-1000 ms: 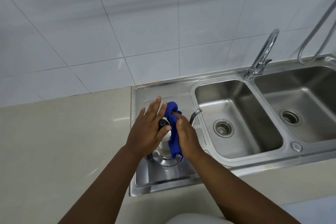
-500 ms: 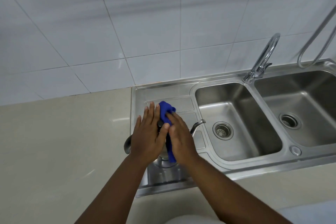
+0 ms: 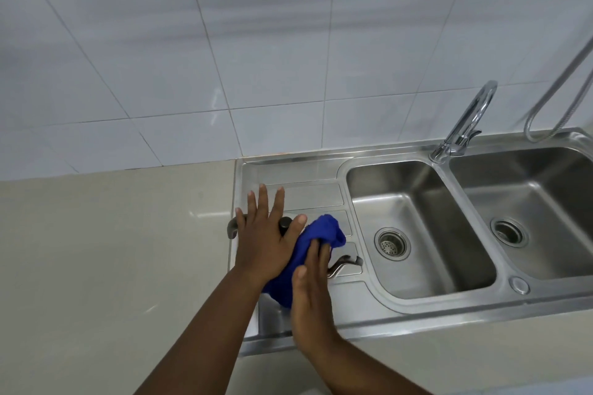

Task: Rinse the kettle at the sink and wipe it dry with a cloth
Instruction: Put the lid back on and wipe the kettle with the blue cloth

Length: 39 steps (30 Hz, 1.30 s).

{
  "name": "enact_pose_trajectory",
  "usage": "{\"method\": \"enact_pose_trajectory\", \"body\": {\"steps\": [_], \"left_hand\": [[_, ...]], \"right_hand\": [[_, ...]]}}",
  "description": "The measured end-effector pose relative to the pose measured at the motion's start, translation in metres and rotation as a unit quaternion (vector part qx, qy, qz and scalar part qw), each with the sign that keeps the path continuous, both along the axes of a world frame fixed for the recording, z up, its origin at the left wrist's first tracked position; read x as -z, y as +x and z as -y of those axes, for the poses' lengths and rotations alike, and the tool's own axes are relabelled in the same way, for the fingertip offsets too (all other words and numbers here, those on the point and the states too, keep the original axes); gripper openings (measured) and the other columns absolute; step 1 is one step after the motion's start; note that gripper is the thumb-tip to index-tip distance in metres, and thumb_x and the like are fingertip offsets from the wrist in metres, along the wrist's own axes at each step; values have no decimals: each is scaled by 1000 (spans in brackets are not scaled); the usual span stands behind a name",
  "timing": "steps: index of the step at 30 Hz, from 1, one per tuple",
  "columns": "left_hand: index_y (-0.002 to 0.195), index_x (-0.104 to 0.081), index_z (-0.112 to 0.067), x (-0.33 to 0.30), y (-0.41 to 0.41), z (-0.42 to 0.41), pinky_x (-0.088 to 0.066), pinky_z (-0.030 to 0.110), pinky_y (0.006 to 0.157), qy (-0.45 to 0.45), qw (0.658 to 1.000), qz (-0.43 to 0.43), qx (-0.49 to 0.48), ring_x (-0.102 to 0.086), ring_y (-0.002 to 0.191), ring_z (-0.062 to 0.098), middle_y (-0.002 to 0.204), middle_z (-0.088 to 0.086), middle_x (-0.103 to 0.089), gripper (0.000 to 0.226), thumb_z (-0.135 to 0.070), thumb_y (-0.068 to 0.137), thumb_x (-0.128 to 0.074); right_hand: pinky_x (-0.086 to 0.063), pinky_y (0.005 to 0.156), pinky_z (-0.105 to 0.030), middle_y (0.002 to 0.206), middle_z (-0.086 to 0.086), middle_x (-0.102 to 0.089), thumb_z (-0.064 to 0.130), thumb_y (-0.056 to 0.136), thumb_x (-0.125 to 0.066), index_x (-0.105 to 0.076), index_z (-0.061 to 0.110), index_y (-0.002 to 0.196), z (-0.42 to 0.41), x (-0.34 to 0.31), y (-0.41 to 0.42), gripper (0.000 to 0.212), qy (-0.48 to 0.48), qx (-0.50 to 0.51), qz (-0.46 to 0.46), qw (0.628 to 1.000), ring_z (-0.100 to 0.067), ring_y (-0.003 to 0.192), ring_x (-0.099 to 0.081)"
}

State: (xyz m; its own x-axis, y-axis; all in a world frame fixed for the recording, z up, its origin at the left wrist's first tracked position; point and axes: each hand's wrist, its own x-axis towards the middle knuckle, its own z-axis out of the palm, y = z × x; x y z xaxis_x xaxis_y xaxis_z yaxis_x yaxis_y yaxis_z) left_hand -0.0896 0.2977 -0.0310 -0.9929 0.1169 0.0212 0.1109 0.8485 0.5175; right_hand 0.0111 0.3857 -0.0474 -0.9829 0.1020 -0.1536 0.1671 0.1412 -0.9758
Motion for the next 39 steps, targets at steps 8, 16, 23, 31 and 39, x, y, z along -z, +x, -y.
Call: {"method": "enact_pose_trajectory", "body": {"steps": [8, 16, 23, 31, 39], "left_hand": [[149, 0, -43, 2, -4, 6, 12, 48, 120, 59, 997, -21, 37, 17, 148, 14, 163, -6, 6, 76, -79, 81, 0], [152, 5, -29, -5, -9, 2, 3, 49, 121, -109, 994, -17, 4, 21, 147, 24, 160, 2, 18, 96, -86, 76, -4], [152, -5, -34, 4, 1, -3, -12, 39, 121, 71, 996, 31, -43, 20, 146, 5, 161, -13, 12, 89, -81, 79, -24], [154, 1, -20, 2, -8, 8, -24, 45, 120, 134, 989, -28, 54, -4, 151, 15, 164, -2, 5, 86, -64, 91, -40], [153, -11, -28, -3, -8, 3, -31, 41, 117, 73, 997, -19, 2, -11, 149, 8, 162, -6, -17, 83, -70, 86, -35]], "right_hand": [[-41, 106, -38, 123, 5, -69, 99, 62, -15, -61, 47, 124, -44, -60, -112, 93, -8, -201, 177, 963, -13, 114, -62], [-51, 85, -26, 121, 4, -66, 82, 81, -16, -52, 45, 135, -80, -12, -115, 75, -67, -209, 193, 956, -9, 106, -65], [-23, 123, -46, 166, 12, -12, 98, 60, -32, -13, 40, 154, -84, 12, -62, 113, -124, -237, 87, 960, -11, 151, -21], [-41, 111, -49, 140, -1, -58, 75, 88, -29, -51, 26, 140, -65, 11, -125, 75, -53, -242, -71, 966, -20, 130, -54], [-41, 110, -58, 122, -18, -70, 73, 80, -36, -67, 19, 124, -72, 46, -159, 77, -177, -191, 208, 943, -36, 118, -63]]}}
